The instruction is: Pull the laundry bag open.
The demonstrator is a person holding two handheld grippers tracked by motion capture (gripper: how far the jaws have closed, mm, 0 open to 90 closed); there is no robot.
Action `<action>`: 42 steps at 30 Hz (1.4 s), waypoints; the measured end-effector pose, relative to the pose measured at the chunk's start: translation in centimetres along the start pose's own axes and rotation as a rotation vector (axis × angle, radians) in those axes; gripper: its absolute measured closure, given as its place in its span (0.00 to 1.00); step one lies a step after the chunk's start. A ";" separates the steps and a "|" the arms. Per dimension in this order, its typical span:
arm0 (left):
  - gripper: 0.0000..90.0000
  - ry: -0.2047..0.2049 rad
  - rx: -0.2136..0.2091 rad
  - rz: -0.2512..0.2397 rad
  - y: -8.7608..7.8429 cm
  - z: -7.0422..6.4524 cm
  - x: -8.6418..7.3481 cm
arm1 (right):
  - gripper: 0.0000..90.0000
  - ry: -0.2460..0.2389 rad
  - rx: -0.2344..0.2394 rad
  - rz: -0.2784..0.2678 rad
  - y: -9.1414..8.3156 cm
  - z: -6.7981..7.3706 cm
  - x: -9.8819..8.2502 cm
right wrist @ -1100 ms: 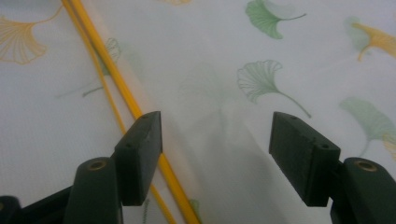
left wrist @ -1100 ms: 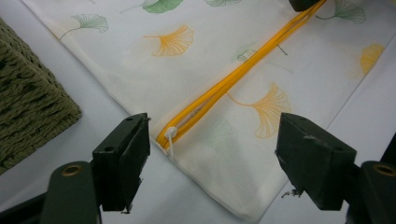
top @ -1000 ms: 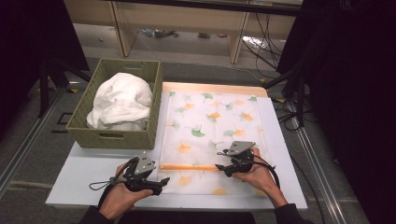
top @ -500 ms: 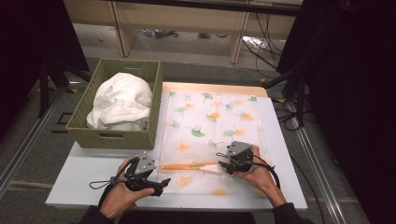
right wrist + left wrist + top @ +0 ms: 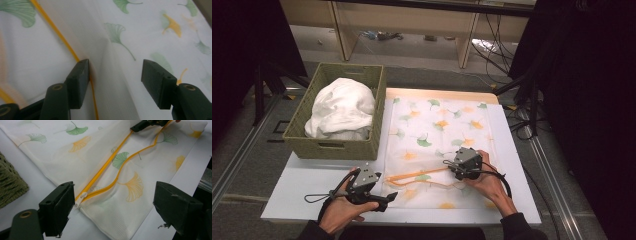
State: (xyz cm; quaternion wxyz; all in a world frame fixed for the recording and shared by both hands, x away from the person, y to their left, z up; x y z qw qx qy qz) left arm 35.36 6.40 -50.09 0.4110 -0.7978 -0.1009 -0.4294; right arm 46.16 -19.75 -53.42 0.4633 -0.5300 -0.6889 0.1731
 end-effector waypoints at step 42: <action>0.22 -0.035 -0.024 -0.076 -1.0 -0.4 3.0 | 1.00 -0.028 -0.063 -0.110 -2.8 -2.6 1.0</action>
Point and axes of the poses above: each handheld gripper's, and its own axes: y roughly forward along the jaws, x roughly out of its top, z roughly to its left, the point moved 8 cm from there along y, roughly forward along the jaws, and after that the axes turned 15 degrees about -y, right-handed, at the moved point
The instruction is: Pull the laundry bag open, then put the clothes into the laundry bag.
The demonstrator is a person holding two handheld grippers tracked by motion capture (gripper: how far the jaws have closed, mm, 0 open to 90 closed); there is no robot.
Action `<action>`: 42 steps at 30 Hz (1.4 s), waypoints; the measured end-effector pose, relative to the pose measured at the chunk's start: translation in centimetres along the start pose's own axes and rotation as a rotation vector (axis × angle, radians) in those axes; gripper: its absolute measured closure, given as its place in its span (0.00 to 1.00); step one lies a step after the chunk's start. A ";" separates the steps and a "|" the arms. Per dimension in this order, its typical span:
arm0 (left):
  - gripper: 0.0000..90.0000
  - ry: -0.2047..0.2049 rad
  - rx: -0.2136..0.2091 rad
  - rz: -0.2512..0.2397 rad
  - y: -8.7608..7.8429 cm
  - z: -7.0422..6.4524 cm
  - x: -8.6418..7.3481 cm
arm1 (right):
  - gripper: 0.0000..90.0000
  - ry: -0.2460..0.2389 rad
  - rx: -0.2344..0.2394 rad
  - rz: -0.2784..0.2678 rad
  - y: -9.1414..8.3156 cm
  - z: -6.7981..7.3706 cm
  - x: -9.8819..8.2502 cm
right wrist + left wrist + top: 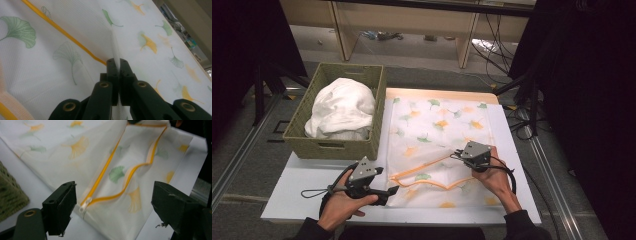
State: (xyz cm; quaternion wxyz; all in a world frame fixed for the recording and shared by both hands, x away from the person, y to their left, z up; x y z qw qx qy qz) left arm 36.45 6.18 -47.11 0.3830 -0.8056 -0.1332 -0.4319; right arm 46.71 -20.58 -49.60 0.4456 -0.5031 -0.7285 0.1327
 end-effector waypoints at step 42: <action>0.22 -0.115 0.226 -0.138 -3.3 8.8 12.5 | 1.00 -0.004 -0.016 -0.018 -0.5 -1.4 0.7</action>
Point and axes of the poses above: each handheld gripper's, and its own axes: y roughly forward along the jaws, x roughly out of its top, z roughly to its left, the point moved 8 cm from there along y, roughly forward along the jaws, and after that the axes turned 15 degrees about -y, right-handed, at the moved point
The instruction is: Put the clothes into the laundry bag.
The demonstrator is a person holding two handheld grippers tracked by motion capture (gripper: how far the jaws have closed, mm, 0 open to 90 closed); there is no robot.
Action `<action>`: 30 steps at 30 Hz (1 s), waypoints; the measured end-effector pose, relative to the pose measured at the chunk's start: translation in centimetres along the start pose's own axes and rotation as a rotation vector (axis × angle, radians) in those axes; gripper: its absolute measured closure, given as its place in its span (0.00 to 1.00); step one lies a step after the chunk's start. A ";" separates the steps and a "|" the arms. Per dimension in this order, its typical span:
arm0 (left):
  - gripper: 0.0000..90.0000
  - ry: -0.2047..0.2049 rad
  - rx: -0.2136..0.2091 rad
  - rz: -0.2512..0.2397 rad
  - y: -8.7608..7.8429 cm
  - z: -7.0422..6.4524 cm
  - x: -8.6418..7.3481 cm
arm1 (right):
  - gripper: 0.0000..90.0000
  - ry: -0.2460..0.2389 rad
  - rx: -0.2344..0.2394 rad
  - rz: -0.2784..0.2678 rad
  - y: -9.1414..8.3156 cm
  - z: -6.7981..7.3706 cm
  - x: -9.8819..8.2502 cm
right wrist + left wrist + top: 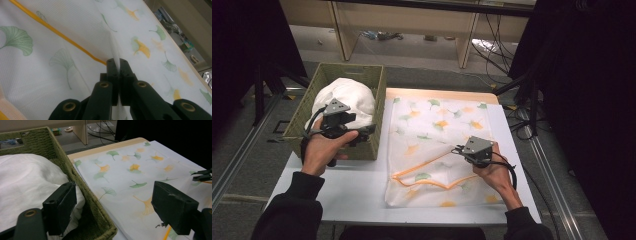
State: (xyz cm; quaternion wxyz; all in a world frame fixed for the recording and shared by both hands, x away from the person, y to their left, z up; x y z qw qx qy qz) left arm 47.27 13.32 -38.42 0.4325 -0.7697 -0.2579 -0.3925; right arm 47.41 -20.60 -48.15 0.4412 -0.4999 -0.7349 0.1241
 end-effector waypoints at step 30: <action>0.20 -0.021 0.248 0.180 6.1 10.0 5.3 | 1.00 -0.021 -0.002 -0.016 0.4 -0.7 0.6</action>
Point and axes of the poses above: each handheld gripper's, and its own axes: y roughly forward along the jaws, x roughly out of its top, z roughly to its left, the point moved 8 cm from there along y, roughly forward along the jaws, and after that the axes turned 15 degrees about -y, right-handed, at the moved point
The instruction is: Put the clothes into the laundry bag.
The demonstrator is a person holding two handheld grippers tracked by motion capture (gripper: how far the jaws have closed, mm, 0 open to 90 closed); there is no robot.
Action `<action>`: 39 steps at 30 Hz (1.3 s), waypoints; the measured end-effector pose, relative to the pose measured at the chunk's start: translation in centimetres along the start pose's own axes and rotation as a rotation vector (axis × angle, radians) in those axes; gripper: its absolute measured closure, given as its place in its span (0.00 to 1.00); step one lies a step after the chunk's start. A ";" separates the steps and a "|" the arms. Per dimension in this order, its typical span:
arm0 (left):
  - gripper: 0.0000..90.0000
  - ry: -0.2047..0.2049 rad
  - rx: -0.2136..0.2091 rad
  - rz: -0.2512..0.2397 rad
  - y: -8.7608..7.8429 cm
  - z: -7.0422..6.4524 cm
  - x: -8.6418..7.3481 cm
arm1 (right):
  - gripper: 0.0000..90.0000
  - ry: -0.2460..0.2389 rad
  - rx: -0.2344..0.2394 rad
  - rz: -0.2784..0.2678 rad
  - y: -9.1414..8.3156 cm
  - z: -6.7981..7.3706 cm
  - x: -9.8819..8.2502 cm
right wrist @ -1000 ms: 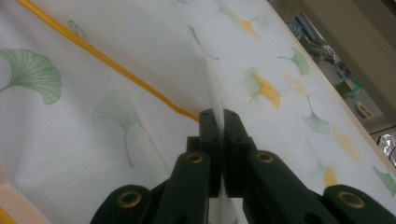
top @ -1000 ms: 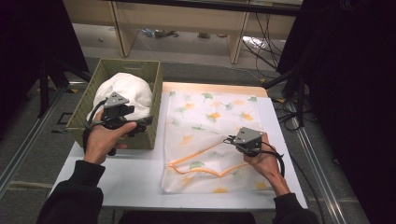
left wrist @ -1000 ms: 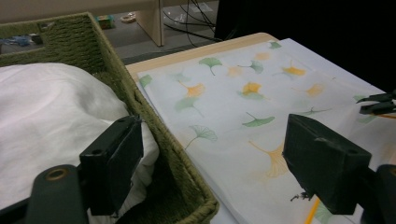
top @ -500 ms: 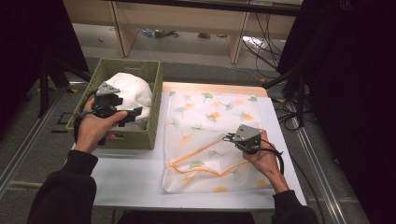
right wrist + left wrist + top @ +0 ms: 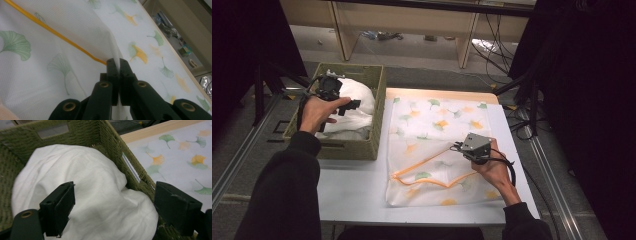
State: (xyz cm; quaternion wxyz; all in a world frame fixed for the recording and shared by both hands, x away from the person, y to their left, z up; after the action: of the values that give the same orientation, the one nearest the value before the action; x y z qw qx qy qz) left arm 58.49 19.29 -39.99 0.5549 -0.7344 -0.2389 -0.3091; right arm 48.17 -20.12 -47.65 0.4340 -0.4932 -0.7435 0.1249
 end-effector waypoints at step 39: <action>0.00 -0.191 0.073 0.221 10.9 2.9 -5.0 | 1.00 -0.020 0.024 -0.006 0.0 0.8 -0.2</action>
State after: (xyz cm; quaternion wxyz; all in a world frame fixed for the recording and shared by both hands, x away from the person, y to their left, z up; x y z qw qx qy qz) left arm 63.10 19.07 -51.45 0.5866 -0.7618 -0.2192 -0.1658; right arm 47.64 -20.05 -48.22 0.4329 -0.4842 -0.7478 0.1373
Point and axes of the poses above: each handheld gripper's, and its own axes: y roughly forward along the jaws, x roughly out of its top, z roughly to its left, the point moved 8 cm from there along y, roughly forward along the jaws, and after that the axes turned 15 degrees about -y, right-handed, at the moved point
